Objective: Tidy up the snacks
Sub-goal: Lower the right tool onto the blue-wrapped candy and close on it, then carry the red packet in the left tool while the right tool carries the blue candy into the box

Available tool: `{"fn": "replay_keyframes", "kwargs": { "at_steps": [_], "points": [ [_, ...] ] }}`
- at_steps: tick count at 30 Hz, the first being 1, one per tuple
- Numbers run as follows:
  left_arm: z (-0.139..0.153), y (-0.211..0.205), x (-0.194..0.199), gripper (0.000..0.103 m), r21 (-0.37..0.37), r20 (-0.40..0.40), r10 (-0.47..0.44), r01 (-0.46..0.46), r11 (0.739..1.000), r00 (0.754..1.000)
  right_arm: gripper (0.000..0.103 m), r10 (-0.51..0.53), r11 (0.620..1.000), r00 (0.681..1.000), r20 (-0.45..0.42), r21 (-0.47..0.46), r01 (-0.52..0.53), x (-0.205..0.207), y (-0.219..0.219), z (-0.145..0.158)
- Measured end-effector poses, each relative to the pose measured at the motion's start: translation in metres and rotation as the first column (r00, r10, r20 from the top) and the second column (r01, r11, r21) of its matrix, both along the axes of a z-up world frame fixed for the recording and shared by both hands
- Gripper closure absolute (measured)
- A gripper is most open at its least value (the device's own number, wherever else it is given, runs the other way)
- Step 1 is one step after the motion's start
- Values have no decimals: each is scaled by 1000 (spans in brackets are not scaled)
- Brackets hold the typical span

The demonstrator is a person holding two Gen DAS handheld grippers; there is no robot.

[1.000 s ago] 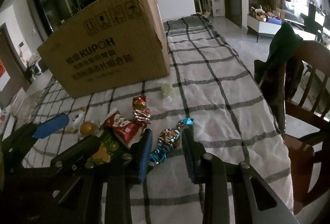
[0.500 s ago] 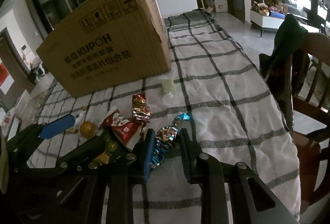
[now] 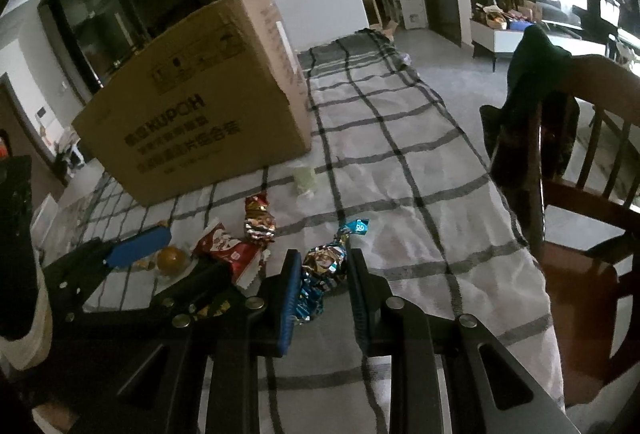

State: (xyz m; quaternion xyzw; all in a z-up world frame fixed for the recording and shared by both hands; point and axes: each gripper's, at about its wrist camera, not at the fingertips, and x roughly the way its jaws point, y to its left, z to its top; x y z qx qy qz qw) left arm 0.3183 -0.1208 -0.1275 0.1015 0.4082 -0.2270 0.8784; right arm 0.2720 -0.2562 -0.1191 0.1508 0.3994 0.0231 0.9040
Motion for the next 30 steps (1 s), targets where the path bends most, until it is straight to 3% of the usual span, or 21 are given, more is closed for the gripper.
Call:
{"fn": "replay_keyframes", "kwargs": {
  "at_steps": [7,15,22,30],
  "points": [
    [-12,-9,9,39,18,-36,-25,25,1000,999,78,-3,1000,1000,0,14,3,3,-1,-1],
    [-14,-8,8,55,-16,-62,-27,26,1000,998,78,5,1000,1000,2,27,-5,4,1,-2],
    [-8,-2,1,58,-25,-41,-2,1,1000,999,78,12,1000,1000,11,29,-12,1,2,1],
    [19,10,-8,58,-67,-8,31,-32,997,999,78,28,999,999,45,37,-30,-4,6,17]
  ]
}}
